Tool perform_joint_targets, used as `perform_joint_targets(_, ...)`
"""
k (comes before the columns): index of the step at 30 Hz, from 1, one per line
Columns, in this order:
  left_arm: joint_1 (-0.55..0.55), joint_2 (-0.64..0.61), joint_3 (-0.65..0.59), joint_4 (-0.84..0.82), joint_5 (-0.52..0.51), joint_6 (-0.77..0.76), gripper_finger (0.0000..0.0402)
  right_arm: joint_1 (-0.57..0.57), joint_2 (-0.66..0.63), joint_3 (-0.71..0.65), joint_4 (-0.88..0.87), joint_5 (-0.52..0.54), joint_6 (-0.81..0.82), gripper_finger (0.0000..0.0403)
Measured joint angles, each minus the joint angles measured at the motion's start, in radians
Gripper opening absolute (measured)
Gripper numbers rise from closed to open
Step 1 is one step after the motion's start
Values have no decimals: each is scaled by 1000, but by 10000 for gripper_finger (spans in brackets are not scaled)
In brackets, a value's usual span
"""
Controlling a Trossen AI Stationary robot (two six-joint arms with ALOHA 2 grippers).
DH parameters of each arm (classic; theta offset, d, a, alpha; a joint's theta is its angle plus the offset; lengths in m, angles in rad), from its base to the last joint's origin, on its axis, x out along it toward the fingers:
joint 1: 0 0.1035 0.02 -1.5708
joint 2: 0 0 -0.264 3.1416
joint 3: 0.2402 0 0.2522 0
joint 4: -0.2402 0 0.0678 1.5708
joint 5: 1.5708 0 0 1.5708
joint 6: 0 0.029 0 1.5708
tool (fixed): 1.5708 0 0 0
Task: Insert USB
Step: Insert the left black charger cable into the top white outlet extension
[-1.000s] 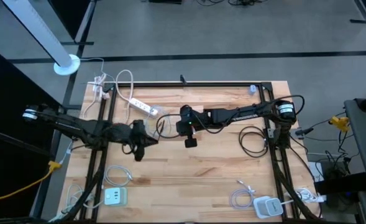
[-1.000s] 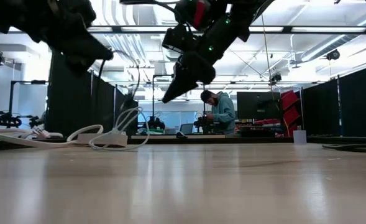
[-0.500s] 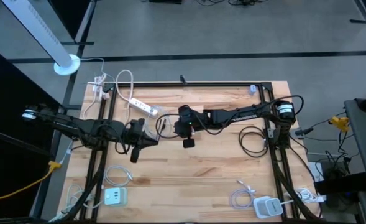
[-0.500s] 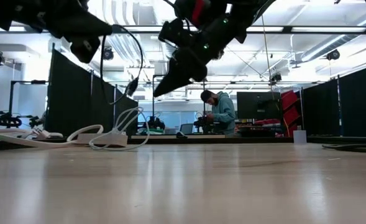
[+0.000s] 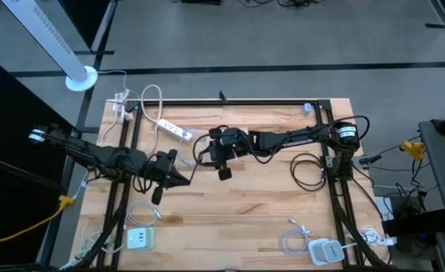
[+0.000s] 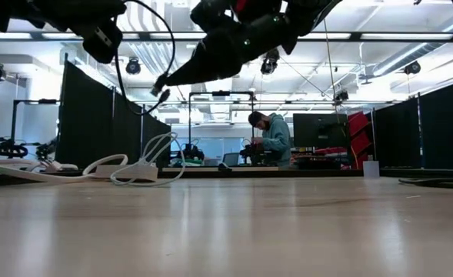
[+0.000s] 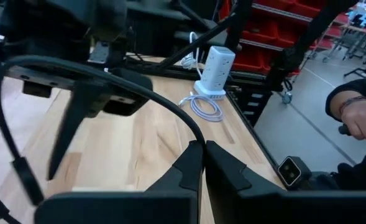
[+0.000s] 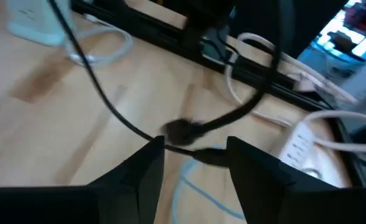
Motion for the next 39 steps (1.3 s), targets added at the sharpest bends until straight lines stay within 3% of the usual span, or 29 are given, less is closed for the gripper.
perform_joint_targets(5,-4,2,0,1,0,1,0,2,0,0,15,-85,45,119)
perform_joint_targets(12,-4,5,0,2,0,1,0,2,0,0,54,-86,55,19)
perform_joint_targets(15,-4,5,0,1,0,-3,0,2,0,0,51,-86,53,5)
perform_joint_targets(30,-11,5,0,1,73,5,0,2,0,0,59,-139,83,154)
perform_joint_targets(39,-19,5,0,1,79,9,0,1,0,0,59,-130,93,171)
